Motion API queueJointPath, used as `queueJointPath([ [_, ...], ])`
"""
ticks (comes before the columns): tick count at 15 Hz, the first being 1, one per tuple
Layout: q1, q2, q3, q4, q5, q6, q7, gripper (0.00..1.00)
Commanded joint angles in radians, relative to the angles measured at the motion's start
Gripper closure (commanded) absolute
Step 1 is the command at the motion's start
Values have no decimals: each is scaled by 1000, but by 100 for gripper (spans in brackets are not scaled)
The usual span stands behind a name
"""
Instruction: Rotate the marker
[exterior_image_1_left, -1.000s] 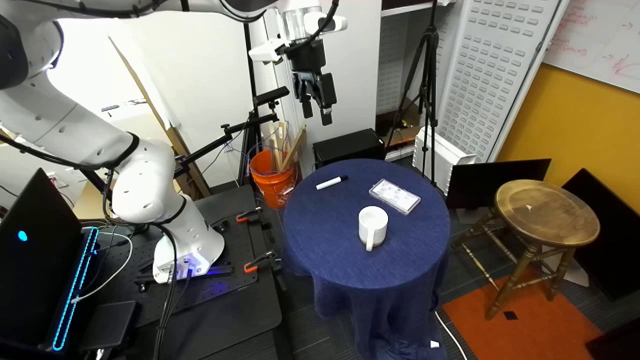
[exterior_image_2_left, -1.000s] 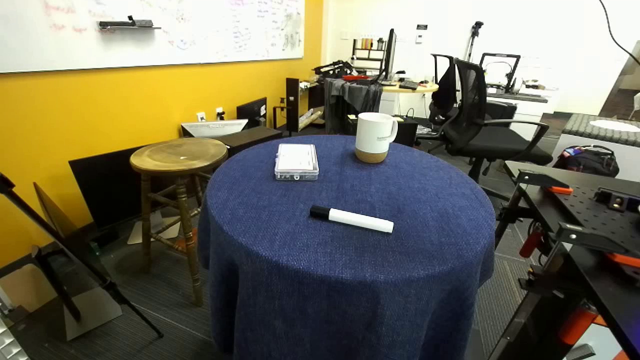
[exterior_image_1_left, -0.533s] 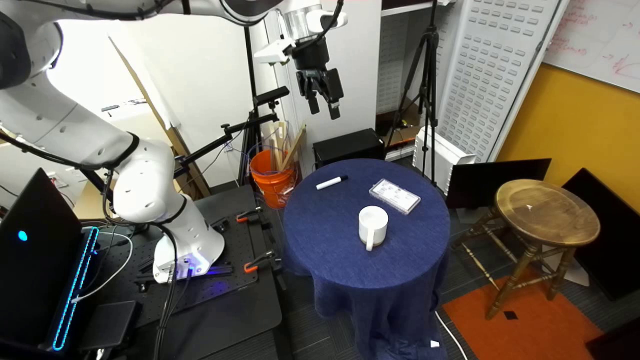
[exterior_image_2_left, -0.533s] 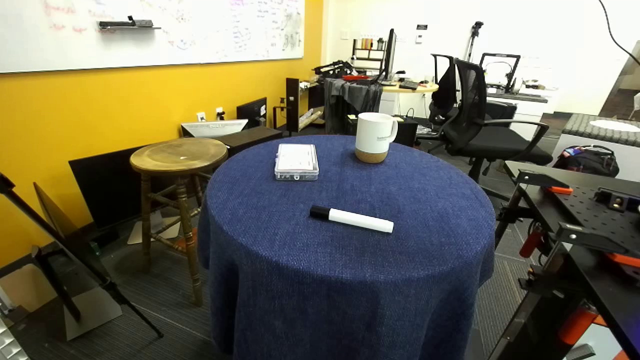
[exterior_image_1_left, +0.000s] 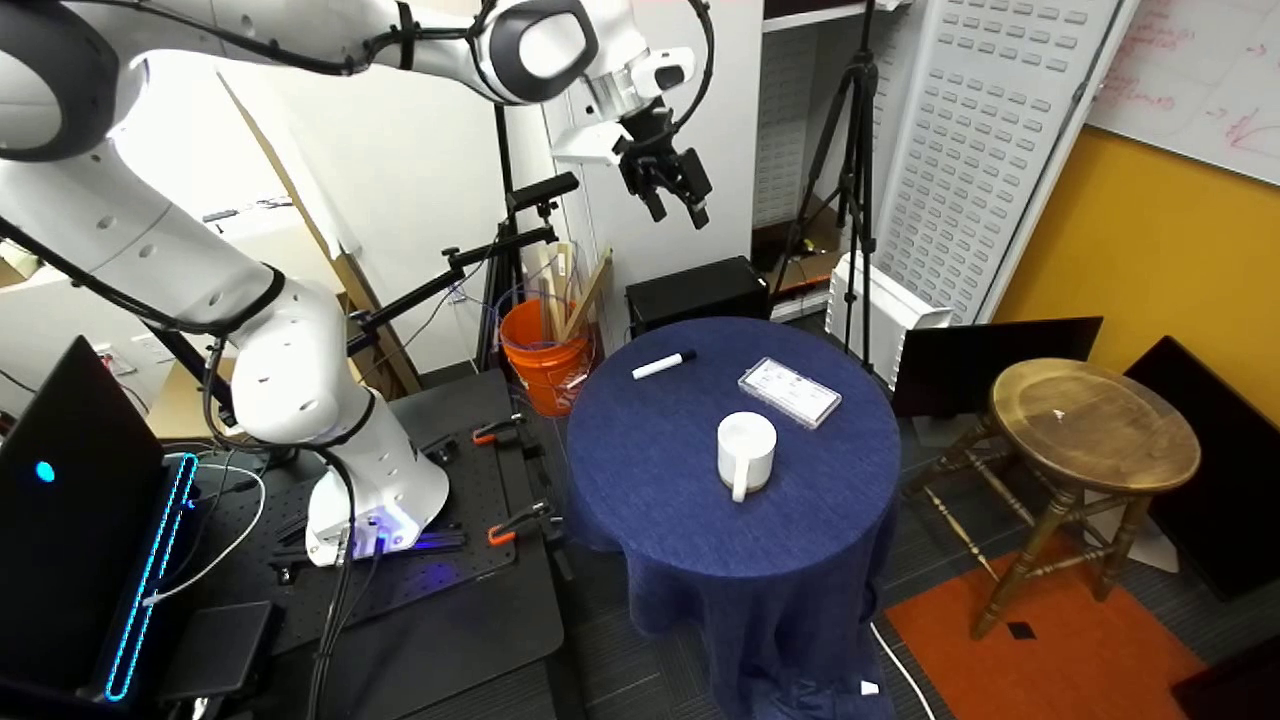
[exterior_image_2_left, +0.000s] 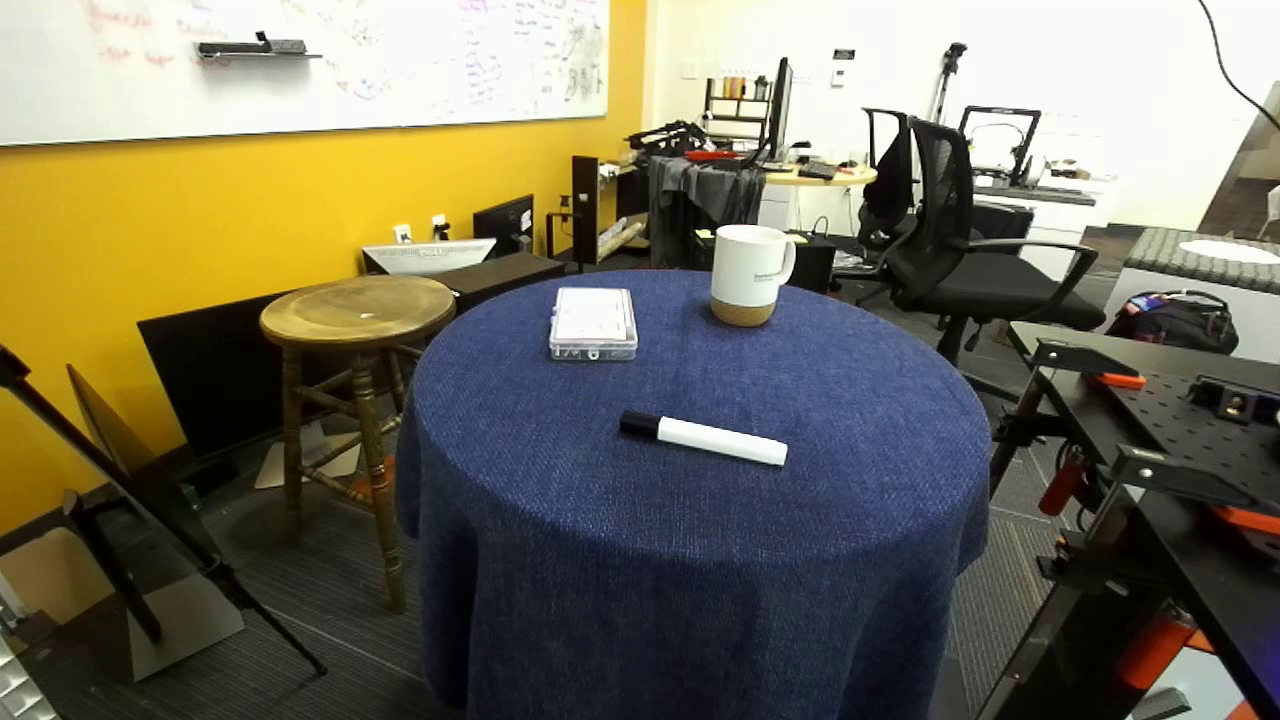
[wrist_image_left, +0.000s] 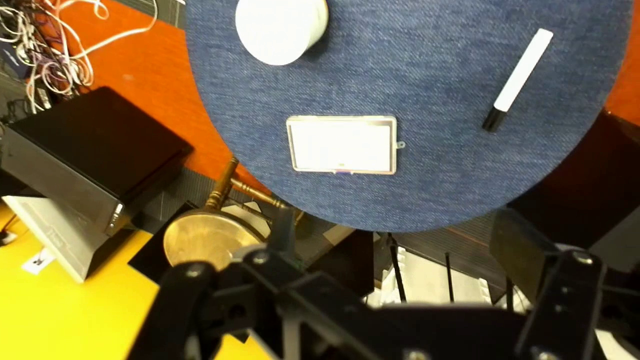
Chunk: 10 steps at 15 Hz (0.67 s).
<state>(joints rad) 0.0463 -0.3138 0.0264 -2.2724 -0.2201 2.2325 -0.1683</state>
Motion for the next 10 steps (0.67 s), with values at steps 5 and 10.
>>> queueJointPath([
  [5,103,144,16,2,353,138,-42,0],
  [10,104,201,47,20,396,105,-4,0],
])
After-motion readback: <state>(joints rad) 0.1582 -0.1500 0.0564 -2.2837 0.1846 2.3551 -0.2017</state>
